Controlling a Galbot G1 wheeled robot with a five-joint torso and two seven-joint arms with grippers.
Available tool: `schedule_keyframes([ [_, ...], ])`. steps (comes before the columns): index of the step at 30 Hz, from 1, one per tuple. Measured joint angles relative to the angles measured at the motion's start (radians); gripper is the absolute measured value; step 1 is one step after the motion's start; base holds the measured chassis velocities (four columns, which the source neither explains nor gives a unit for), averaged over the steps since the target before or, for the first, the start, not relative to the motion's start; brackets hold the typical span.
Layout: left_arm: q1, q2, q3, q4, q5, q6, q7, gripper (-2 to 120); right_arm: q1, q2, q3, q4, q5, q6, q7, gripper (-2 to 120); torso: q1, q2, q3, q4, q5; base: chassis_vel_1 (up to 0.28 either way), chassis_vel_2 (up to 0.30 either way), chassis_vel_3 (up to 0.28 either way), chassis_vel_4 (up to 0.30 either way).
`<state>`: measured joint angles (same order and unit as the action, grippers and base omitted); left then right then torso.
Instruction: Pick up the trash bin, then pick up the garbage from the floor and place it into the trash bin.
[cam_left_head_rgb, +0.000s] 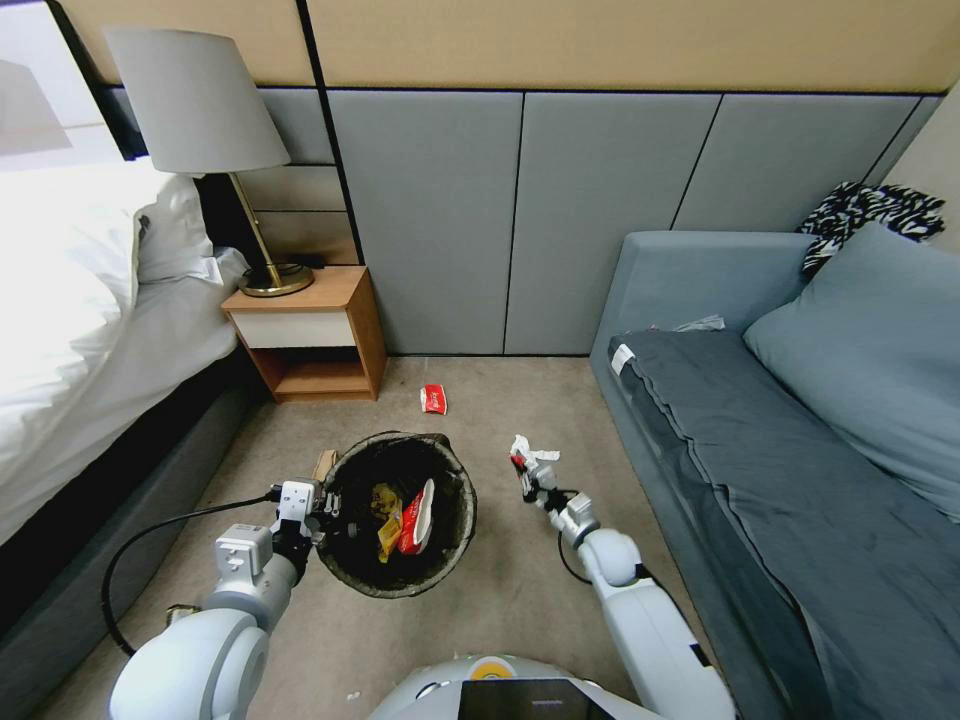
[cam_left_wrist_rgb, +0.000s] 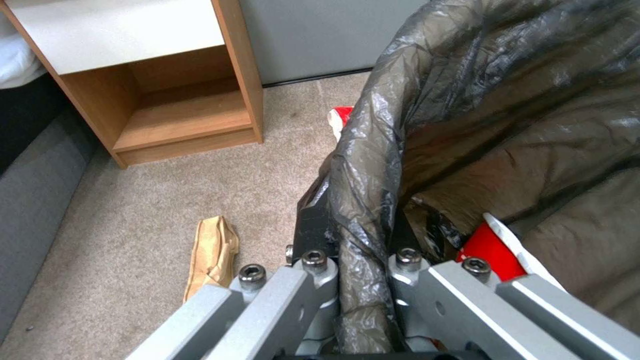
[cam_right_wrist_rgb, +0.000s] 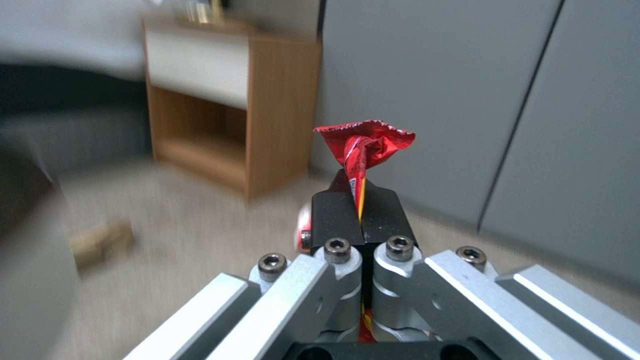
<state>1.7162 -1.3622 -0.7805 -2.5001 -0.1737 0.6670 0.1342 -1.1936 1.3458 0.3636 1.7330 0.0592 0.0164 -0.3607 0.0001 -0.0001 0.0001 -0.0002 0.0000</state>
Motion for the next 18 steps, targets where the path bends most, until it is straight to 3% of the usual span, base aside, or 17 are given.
schedule_keyframes([
  [13,0.001,0.002,-0.001,0.000,0.000,0.000,0.000,1,0.005,-0.020,-0.002,0.143,0.058,-0.062,0.006,0,0.000,0.000,0.000,0.0003,0.0000,0.000,0.000,0.000,0.000],
  [15,0.001,0.002,-0.001,0.000,-0.001,0.000,0.000,1,0.008,-0.030,-0.007,0.192,0.078,-0.086,0.007,0,0.000,0.000,0.000,0.0002,0.0002,0.000,0.000,0.000,0.000],
  [18,-0.002,0.001,0.002,0.000,-0.001,0.000,0.000,1,0.023,-0.062,-0.054,0.375,0.158,-0.174,0.009,0,0.000,0.000,0.000,0.0002,0.0000,0.000,0.000,0.000,0.000],
])
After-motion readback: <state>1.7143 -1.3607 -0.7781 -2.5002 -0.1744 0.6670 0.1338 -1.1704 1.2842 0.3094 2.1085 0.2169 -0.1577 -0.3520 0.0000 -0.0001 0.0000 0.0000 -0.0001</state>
